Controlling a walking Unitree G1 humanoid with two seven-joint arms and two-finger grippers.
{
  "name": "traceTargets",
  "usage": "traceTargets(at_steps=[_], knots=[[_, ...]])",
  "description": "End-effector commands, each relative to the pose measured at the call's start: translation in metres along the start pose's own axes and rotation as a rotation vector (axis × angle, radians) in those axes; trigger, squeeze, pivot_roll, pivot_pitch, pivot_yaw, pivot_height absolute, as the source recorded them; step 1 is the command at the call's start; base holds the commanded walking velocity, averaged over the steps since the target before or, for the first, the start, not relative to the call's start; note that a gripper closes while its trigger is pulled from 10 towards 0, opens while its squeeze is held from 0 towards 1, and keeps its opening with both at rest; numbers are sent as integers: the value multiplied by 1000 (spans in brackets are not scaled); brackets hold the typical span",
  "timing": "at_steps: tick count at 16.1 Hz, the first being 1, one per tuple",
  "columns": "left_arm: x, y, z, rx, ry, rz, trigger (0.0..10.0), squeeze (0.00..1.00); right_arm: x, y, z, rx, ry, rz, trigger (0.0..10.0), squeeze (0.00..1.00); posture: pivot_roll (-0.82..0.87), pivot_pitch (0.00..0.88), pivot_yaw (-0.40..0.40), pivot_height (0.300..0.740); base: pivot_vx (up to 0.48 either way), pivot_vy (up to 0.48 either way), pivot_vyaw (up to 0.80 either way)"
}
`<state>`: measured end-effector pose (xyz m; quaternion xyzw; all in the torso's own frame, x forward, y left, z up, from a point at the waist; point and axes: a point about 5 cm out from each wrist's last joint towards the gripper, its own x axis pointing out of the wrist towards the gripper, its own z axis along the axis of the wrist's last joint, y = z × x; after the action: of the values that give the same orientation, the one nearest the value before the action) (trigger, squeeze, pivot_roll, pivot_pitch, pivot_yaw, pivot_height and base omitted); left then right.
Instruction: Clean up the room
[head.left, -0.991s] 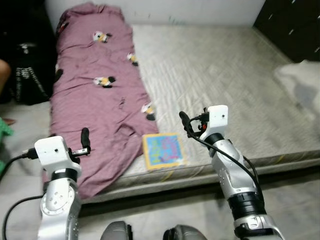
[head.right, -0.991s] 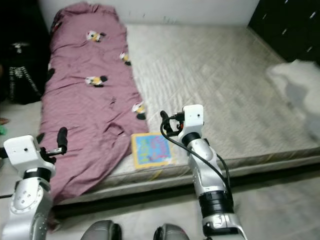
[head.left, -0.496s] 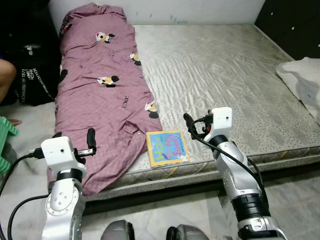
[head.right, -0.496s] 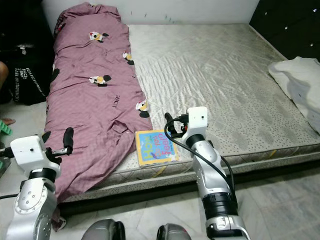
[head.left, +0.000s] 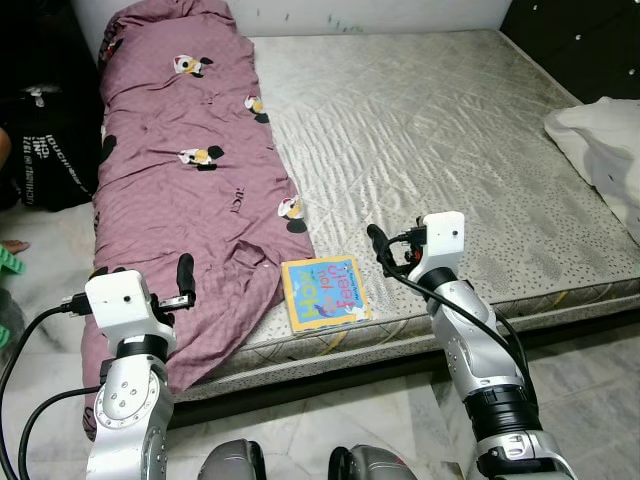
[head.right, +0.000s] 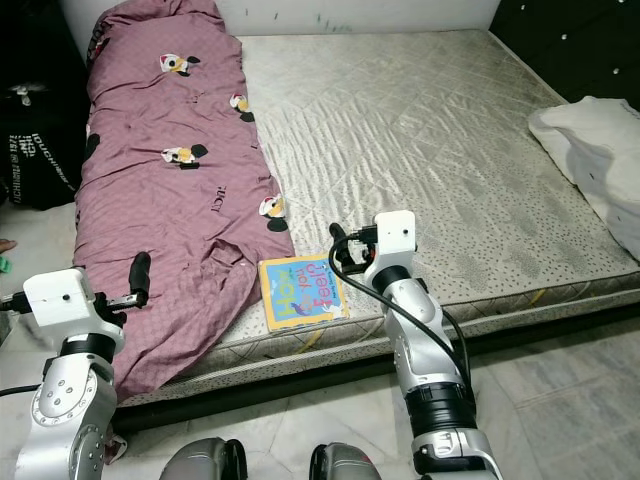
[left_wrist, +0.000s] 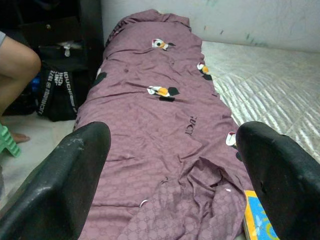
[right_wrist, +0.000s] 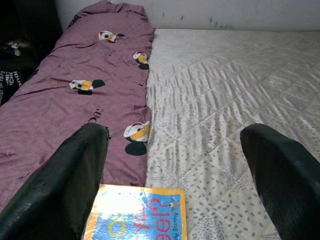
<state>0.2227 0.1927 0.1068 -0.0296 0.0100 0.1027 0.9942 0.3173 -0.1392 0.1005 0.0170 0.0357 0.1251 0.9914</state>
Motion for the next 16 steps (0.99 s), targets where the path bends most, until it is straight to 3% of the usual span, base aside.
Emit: traceTargets(at_steps=[1, 11, 16], knots=[[0, -2, 2, -12, -5, -9, 10000, 0, 1, -1, 3, -9, -11, -2, 10000, 0, 21, 92, -57, 740, 0, 0, 0], [-1, -5, 3, -19, -22, -34, 10000, 0, 1, -1, 3, -12, -12, -2, 10000, 0, 21, 89, -59, 740, 0, 0, 0], [-2, -6, 5, -22, -31, -50, 10000, 0, 1, -1, 2, -11, -12, -1, 10000, 0, 21, 88, -58, 740, 342, 0, 0]])
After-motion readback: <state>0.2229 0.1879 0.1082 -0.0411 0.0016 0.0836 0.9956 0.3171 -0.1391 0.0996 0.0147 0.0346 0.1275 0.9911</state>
